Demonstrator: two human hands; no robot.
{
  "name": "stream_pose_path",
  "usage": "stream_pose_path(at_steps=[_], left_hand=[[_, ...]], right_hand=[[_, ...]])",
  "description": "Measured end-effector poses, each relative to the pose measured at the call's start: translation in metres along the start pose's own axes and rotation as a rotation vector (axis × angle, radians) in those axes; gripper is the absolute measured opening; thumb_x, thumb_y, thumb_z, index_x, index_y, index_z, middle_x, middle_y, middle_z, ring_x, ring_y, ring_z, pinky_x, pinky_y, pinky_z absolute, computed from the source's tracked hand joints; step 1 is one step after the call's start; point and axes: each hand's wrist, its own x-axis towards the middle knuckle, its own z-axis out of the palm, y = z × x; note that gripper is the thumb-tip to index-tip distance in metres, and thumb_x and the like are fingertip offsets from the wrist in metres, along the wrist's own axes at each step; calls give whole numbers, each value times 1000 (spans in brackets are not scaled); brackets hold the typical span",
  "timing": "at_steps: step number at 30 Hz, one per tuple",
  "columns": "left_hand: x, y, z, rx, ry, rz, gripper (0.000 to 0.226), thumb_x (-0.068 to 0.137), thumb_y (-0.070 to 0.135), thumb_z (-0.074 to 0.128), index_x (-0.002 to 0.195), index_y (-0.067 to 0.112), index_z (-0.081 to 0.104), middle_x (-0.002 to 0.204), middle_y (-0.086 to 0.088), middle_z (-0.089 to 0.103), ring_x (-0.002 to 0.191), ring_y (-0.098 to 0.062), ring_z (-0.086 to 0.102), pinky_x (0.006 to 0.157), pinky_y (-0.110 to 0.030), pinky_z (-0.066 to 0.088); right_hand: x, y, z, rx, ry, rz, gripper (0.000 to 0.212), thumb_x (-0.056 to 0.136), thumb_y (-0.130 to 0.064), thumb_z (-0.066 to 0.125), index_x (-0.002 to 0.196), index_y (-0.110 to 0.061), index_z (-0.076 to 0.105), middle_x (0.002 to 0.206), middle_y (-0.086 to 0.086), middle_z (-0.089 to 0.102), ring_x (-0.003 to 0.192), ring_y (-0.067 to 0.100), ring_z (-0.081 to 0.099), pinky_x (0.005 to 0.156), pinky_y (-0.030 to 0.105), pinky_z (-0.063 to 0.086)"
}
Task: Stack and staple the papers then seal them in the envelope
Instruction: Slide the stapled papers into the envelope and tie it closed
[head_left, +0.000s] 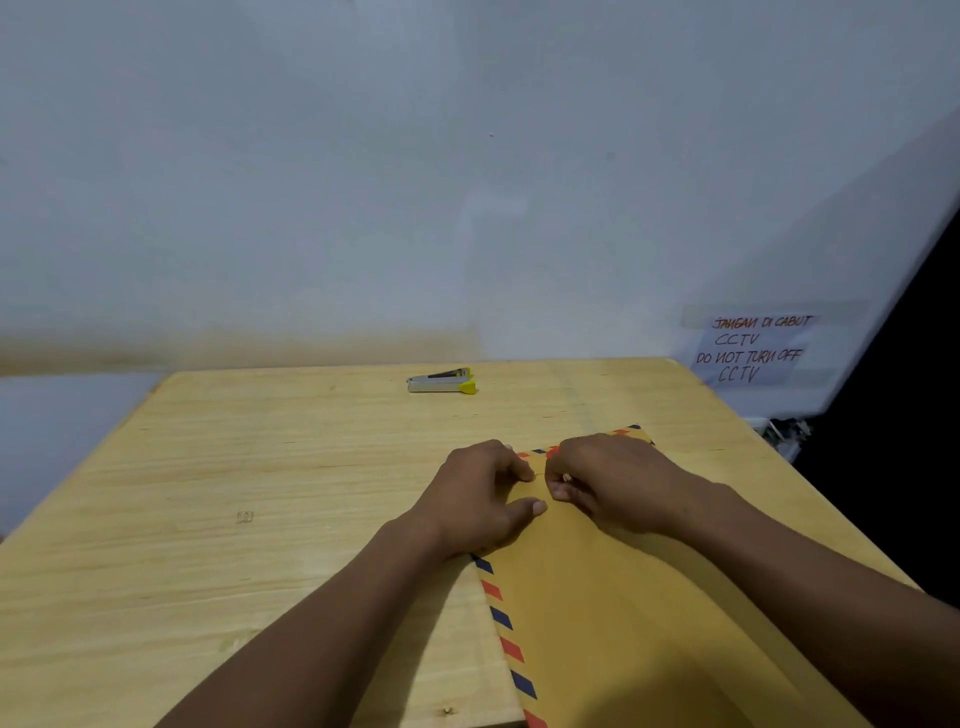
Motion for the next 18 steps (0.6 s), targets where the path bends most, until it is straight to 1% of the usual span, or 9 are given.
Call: stream_pose_path(at_steps=[2, 5, 8, 11, 14, 18], left_hand=[[0, -1, 1, -14, -1, -15, 41, 81, 43, 79, 116, 24, 70, 128, 7, 65, 135, -9, 48, 108, -32, 44], [2, -4, 3, -7, 1, -35, 40, 81, 45, 79, 114, 26, 68, 125, 10, 64, 130, -8, 51, 100, -27, 46], [3, -5, 4, -5, 0, -30, 40, 81, 47, 78, 115, 28, 67, 127, 11, 63, 130, -7, 50, 99, -25, 44], [2, -6, 4, -15, -1, -24, 42, 80, 48, 78, 116, 29, 67, 124, 12, 63, 125, -7, 53, 98, -27, 48], [2, -7, 4, -33, 4, -22, 43, 79, 49, 78, 116, 29, 67, 123, 13, 63, 125, -8, 53, 101, -33, 49], [1, -8, 4, -40, 4, -17, 43, 79, 48, 79, 115, 28, 68, 122, 12, 64, 125, -8, 54, 101, -35, 50]], right_hand=[[12, 7, -4, -15, -23, -4, 13, 97, -30, 54, 96, -30, 66, 88, -12, 57, 85, 15, 56, 63, 31, 40], [28, 16, -9, 14, -19, -9, 12, 96, -33, 59, 101, -29, 70, 89, -13, 56, 86, 11, 53, 61, 27, 35], [44, 22, -10, 35, -2, -7, 16, 95, -35, 62, 105, -27, 71, 86, -14, 53, 83, 9, 51, 60, 23, 32], [59, 27, -5, 94, 3, 15, 14, 94, -35, 65, 101, -26, 72, 87, -14, 57, 82, 8, 54, 61, 23, 36], [70, 33, 2, 199, -19, 72, 12, 91, -32, 68, 96, -23, 74, 89, -11, 65, 84, 10, 60, 67, 24, 45], [74, 41, 5, 343, -28, 143, 7, 90, -28, 71, 90, -22, 75, 86, -8, 71, 83, 11, 65, 71, 27, 52]])
